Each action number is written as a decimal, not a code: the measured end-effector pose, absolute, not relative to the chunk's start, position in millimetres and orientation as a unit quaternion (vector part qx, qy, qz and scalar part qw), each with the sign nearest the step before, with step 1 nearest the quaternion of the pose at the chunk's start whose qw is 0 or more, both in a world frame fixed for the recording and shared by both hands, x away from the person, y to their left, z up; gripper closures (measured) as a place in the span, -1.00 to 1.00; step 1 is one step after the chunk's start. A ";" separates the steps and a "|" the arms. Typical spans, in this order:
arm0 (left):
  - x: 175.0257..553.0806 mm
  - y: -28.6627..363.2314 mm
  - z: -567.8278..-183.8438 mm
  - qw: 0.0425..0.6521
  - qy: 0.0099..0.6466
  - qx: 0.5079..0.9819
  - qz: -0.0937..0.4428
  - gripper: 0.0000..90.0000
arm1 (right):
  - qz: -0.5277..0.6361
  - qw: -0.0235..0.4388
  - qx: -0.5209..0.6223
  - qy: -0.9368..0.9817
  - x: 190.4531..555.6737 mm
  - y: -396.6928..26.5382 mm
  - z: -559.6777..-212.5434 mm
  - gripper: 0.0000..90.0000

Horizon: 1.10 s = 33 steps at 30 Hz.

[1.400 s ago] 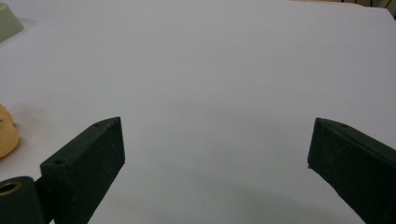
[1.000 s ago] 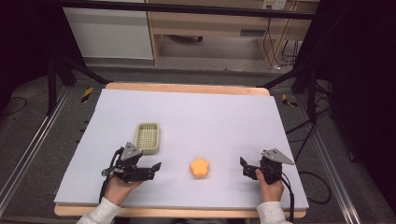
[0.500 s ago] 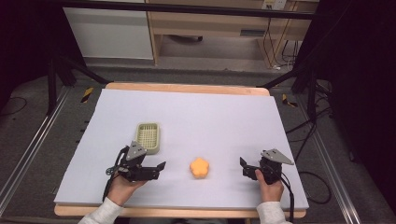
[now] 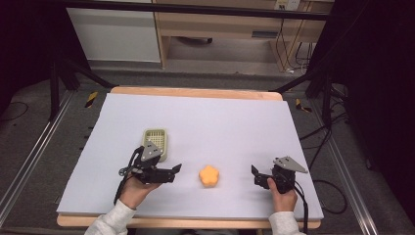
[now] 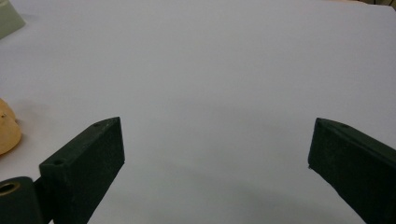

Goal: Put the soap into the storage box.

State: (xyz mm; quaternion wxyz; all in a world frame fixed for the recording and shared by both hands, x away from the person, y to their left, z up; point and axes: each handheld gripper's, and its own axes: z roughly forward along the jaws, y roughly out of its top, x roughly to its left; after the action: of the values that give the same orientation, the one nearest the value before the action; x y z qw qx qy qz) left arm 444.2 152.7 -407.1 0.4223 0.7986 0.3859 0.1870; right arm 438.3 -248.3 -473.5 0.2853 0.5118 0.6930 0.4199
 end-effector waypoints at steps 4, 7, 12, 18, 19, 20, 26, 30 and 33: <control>446.0 148.0 -402.9 0.429 0.383 0.798 0.181 -0.66 | 0.418 0.288 0.511 0.693 438.8 -248.5 -473.9 -0.91; 447.3 144.8 -402.1 0.426 0.381 0.802 0.176 -0.66 | 0.420 0.285 0.512 0.693 438.4 -248.3 -473.5 -0.91; 448.4 137.9 -401.1 0.424 0.376 0.806 0.170 -0.66 | 0.420 0.284 0.514 0.692 438.4 -248.4 -473.4 -0.91; 448.9 126.7 -399.6 0.423 0.365 0.813 0.162 -0.66 | 0.419 0.286 0.514 0.692 438.6 -248.6 -473.4 -0.91; 449.0 124.5 -400.0 0.423 0.363 0.814 0.161 -0.66 | 0.418 0.287 0.513 0.692 438.9 -248.7 -473.7 -0.91; 449.1 122.6 -400.4 0.422 0.362 0.816 0.160 -0.66 | 0.418 0.287 0.512 0.693 439.1 -248.8 -473.9 -0.91; 450.0 113.6 -404.8 0.415 0.356 0.823 0.154 -0.66 | 0.418 0.287 0.512 0.693 439.0 -248.3 -474.0 -0.91; 451.3 109.2 -407.7 0.412 0.352 0.827 0.149 -0.66 | 0.418 0.287 0.511 0.694 439.2 -248.6 -474.0 -0.91; 452.0 105.7 -409.4 0.409 0.351 0.830 0.143 -0.66 | 0.417 0.287 0.512 0.694 439.2 -248.5 -474.1 -0.91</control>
State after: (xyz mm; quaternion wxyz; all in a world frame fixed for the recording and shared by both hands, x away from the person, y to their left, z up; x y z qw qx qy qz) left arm 452.0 105.7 -409.4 0.4088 0.8301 0.3514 0.1428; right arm 439.2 -248.5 -474.1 0.2869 0.5122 0.6938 0.4171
